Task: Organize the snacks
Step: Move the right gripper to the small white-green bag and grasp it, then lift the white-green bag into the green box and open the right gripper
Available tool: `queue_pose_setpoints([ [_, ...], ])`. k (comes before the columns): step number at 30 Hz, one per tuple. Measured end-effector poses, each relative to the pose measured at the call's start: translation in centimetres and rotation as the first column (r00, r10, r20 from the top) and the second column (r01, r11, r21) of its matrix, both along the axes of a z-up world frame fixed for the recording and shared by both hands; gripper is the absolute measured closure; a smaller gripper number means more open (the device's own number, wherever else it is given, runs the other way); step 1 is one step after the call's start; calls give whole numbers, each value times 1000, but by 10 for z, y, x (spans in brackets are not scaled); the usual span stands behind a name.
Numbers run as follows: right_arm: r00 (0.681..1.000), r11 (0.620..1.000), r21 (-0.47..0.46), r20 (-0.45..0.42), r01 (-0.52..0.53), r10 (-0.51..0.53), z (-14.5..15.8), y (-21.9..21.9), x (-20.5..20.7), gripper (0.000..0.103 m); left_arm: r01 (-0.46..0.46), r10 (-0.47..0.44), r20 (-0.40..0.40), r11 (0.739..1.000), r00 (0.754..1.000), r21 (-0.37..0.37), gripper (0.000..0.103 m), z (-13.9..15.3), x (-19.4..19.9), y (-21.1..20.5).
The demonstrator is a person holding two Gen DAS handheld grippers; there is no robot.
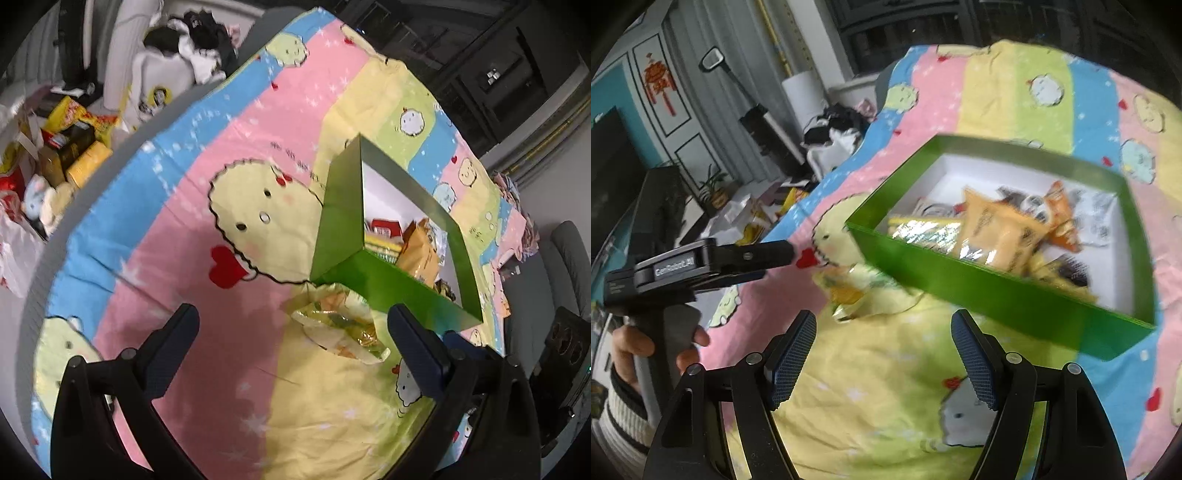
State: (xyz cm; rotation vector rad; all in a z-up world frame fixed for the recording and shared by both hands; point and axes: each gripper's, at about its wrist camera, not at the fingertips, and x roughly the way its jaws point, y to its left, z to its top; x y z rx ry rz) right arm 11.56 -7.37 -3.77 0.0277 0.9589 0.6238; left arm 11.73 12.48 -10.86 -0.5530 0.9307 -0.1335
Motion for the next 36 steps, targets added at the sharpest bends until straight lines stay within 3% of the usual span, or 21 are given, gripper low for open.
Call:
queue_pose_setpoints([
  [9, 997, 999, 28, -65, -44, 45, -33, 35, 15, 28, 99, -99, 5, 994, 995, -54, 6, -18, 27, -12],
  [17, 992, 997, 61, -116, -40, 47, -52, 48, 29, 46, 173, -174, -15, 982, 985, -82, 55, -31, 36, -21],
  [28, 991, 995, 69, -102, -77, 83, -56, 53, 29, 78, 182, -182, -9, 982, 983, -57, 69, -33, 32, -31],
  [36, 994, 990, 121, -76, -70, 80, -43, 44, 14, 83, 186, -186, 38, 983, 982, 3, 72, -11, 12, -45],
])
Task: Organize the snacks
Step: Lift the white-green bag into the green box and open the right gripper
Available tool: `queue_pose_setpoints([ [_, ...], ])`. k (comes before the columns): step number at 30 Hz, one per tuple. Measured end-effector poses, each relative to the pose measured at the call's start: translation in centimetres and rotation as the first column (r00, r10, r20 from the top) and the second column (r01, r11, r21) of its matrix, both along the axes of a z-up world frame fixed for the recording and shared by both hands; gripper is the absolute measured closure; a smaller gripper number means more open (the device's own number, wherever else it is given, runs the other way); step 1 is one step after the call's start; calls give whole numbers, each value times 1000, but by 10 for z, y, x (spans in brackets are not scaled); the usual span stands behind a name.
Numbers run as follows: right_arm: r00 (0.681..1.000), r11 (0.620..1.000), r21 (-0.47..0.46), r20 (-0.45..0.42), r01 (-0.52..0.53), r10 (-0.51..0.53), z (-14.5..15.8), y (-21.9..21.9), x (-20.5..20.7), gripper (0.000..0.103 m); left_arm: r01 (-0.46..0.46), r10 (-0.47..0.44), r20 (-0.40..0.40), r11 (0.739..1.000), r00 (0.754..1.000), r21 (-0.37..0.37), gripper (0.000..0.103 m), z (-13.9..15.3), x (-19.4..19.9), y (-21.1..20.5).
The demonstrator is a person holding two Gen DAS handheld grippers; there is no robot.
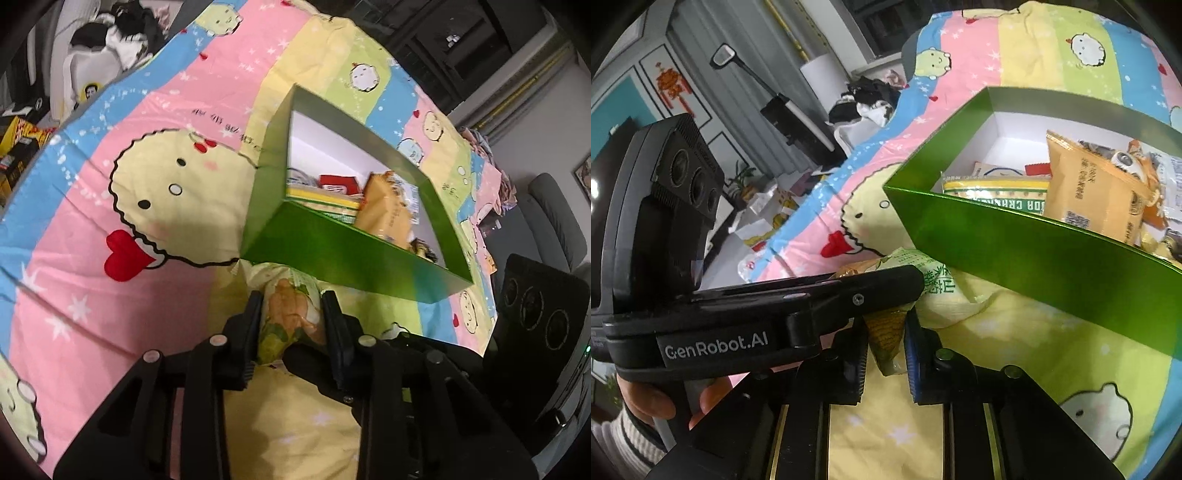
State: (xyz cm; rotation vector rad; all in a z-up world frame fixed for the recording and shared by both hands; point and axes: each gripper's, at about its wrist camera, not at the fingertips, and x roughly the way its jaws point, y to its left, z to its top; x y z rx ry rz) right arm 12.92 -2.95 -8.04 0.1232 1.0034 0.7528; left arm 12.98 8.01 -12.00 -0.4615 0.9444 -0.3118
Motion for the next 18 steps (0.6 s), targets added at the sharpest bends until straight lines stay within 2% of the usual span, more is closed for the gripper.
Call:
queue_pose_setpoints([
  [10, 991, 999, 30, 134, 17, -21, 47, -29, -37, 83, 41, -48, 124, 998, 991, 55, 72, 49, -32, -30],
  [18, 977, 997, 53, 199, 62, -72, 70, -52, -42, 83, 69, -86, 185, 993, 979, 97, 72, 74, -30, -56],
])
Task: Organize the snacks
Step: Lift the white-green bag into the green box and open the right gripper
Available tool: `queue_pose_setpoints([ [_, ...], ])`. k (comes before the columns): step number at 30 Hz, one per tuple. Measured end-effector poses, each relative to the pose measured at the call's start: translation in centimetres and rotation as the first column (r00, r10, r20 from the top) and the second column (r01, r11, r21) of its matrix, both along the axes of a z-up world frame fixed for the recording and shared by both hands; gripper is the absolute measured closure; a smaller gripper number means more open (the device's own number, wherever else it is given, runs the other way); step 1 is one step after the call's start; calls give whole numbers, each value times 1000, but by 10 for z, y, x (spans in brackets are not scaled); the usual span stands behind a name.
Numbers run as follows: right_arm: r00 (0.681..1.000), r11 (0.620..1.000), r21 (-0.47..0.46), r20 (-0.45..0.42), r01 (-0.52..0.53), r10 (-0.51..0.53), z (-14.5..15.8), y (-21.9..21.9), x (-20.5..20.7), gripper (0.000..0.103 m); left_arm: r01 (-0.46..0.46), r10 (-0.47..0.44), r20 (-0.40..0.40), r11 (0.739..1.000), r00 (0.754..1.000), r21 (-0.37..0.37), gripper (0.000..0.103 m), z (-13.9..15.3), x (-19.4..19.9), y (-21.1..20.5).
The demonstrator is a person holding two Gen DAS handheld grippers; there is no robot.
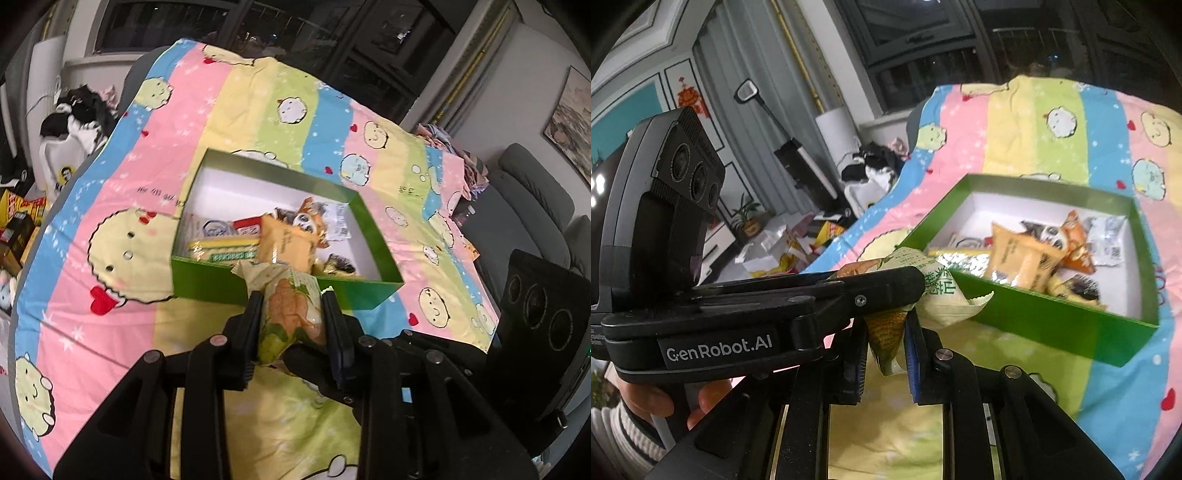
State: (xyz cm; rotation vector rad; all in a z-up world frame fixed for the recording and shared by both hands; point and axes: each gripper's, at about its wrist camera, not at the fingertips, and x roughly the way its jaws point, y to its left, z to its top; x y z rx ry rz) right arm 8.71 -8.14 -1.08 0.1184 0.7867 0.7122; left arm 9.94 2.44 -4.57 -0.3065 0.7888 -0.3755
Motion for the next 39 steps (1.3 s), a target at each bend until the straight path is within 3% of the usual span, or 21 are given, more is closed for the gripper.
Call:
queue_pose_setpoints([
  [14, 993, 995, -2, 61, 99, -99, 20, -46, 44, 83, 74, -75, 56, 997, 996, 30, 72, 20, 60, -46],
  [24, 993, 993, -2, 11, 115, -115, 13, -60, 102, 83, 91, -92, -32, 995, 995, -29, 72, 13, 125, -52],
  [39, 990, 994, -50, -94, 98, -103, -27, -56, 121, 83, 62, -61, -114, 998, 992, 1, 72, -27, 139, -54],
])
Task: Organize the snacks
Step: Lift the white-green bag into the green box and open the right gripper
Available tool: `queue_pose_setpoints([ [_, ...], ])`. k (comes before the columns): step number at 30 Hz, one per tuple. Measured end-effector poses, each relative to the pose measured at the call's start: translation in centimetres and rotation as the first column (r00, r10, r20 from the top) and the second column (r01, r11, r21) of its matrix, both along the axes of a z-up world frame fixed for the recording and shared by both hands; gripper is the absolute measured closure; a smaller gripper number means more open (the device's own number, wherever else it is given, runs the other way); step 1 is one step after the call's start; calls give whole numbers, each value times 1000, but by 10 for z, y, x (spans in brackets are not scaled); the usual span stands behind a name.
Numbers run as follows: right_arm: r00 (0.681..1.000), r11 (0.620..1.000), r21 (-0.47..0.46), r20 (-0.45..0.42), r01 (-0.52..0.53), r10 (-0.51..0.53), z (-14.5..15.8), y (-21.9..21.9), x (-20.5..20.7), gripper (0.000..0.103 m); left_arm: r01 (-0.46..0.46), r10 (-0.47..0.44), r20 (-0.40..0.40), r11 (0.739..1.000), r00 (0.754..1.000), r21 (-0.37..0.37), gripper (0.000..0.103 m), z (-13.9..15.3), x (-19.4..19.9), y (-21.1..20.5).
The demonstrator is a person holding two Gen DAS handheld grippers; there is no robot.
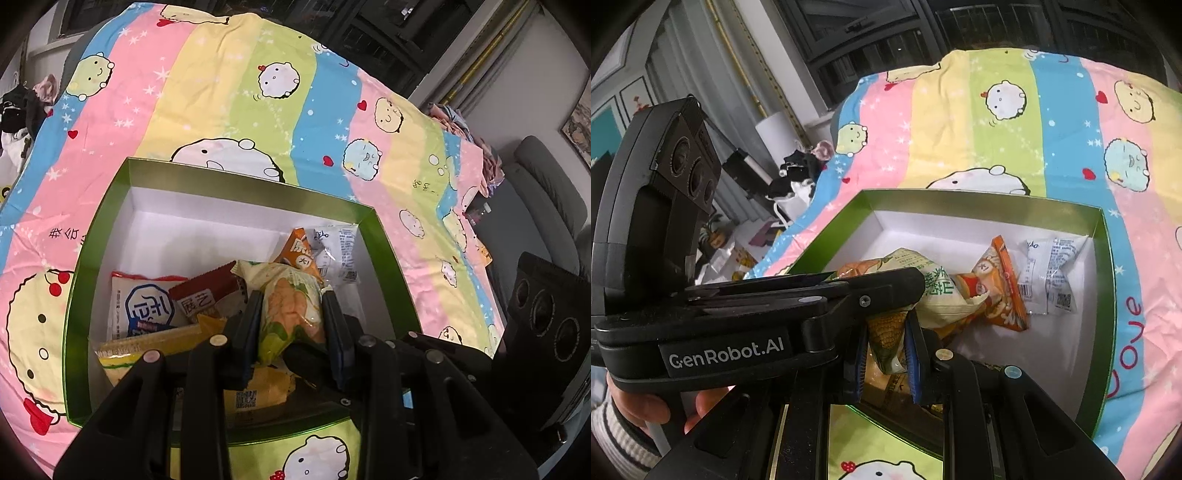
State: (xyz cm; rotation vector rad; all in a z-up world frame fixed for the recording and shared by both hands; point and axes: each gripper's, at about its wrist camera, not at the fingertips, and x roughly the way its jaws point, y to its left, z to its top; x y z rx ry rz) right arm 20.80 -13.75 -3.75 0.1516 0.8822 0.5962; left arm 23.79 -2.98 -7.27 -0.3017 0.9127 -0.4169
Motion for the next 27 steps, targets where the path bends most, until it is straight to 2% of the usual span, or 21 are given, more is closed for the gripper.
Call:
queue_pose_setpoints([
  [9, 999, 1000, -17, -43, 1, -2, -4, 1, 0, 83, -5, 3, 21, 996, 1000, 86, 64, -3, -5, -7],
  [11, 999, 1000, -28, -49, -3, 1, -3, 3, -1, 83, -15, 13, 19, 994, 1000, 112, 54, -4, -3, -6],
  [15, 998, 999, -37, -70, 2, -5, -4, 3, 0, 83, -27, 27, 4, 994, 1000, 110, 49, -7, -3, -1],
  [17, 997, 999, -47, -73, 4, -8, -4, 4, 0, 83, -31, 29, 15, 991, 999, 133, 42, -5, -6, -2],
  [20, 997, 997, -78, -77, 15, -21, -3, 5, -1, 74, -41, 35, 33, 983, 999, 180, 33, -2, -10, -2],
  [22, 996, 995, -100, -78, 28, -36, -1, 4, -2, 56, -50, 42, 41, 978, 998, 202, 25, 1, -14, 0],
  [24, 996, 993, -111, -72, 41, -49, 2, 1, -5, 49, -58, 47, 57, 973, 997, 222, 23, 5, -19, 3],
  [27, 997, 991, -122, -60, 51, -58, 8, -3, -9, 47, -77, 58, 81, 965, 995, 251, 22, 11, -27, 8],
])
